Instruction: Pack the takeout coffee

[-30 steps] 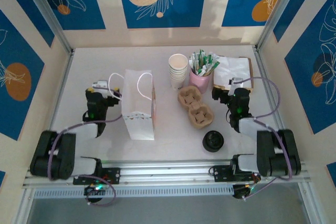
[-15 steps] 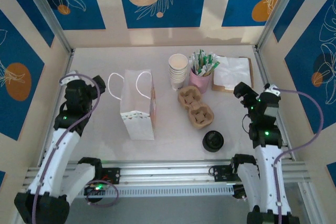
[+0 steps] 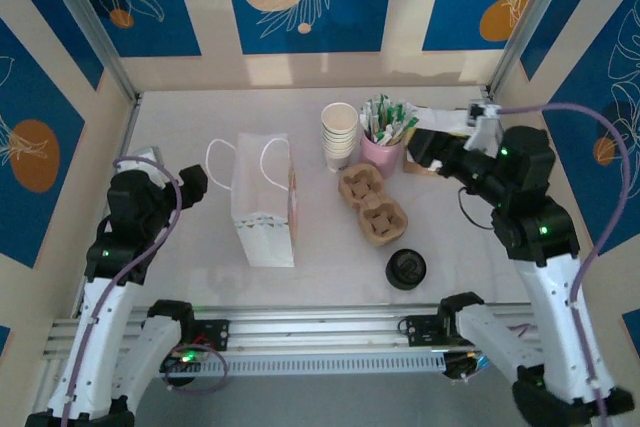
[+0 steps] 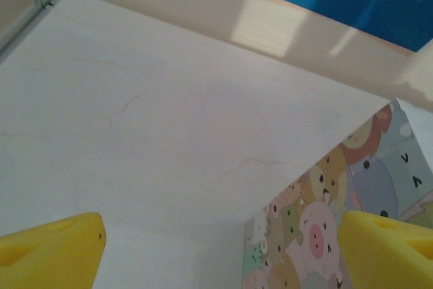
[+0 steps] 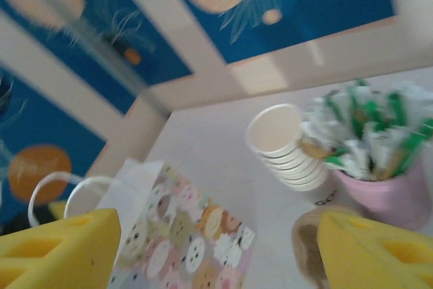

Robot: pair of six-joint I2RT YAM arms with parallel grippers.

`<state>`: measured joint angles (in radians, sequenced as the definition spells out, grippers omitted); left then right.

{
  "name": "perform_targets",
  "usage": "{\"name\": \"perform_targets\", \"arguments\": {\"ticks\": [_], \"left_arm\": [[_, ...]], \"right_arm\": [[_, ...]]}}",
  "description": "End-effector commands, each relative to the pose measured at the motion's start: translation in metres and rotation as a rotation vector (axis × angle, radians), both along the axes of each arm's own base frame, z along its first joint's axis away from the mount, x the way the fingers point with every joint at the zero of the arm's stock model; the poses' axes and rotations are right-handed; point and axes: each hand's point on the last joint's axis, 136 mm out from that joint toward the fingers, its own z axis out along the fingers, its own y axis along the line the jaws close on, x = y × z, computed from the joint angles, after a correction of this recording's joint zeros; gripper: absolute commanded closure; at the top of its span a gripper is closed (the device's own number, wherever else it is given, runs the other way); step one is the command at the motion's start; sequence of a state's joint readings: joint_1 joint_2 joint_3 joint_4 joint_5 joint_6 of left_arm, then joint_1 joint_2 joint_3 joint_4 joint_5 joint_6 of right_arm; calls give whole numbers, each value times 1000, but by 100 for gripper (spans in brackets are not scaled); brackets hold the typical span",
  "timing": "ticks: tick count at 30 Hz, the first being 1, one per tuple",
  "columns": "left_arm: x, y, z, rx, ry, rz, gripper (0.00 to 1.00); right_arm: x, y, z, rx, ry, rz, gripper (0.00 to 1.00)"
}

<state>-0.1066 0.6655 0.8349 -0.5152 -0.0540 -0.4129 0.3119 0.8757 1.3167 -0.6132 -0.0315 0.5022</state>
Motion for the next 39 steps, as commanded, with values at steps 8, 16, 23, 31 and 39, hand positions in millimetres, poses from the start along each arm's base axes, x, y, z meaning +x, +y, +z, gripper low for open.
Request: {"name": "perform_targets", "arguments": {"ticks": [8, 16, 23, 31, 39], "left_arm": [[-8, 4, -1, 6, -21, 6, 19], [-7, -1, -4, -4, -19, -17, 26], [-4, -7, -9, -11, 3, -51, 26], [-2, -8, -11, -17, 12, -54, 25], [-1, -15, -13, -28, 28, -90, 22]], "right_arm": [[61, 98, -28, -643, -49, 139, 40], [109, 137, -74, -819, 48, 232, 55], [138, 142, -100, -813, 120, 249, 62], [160, 147, -132, -798, 201, 267, 65], [173, 156, -157, -817, 247, 280, 64]]}}
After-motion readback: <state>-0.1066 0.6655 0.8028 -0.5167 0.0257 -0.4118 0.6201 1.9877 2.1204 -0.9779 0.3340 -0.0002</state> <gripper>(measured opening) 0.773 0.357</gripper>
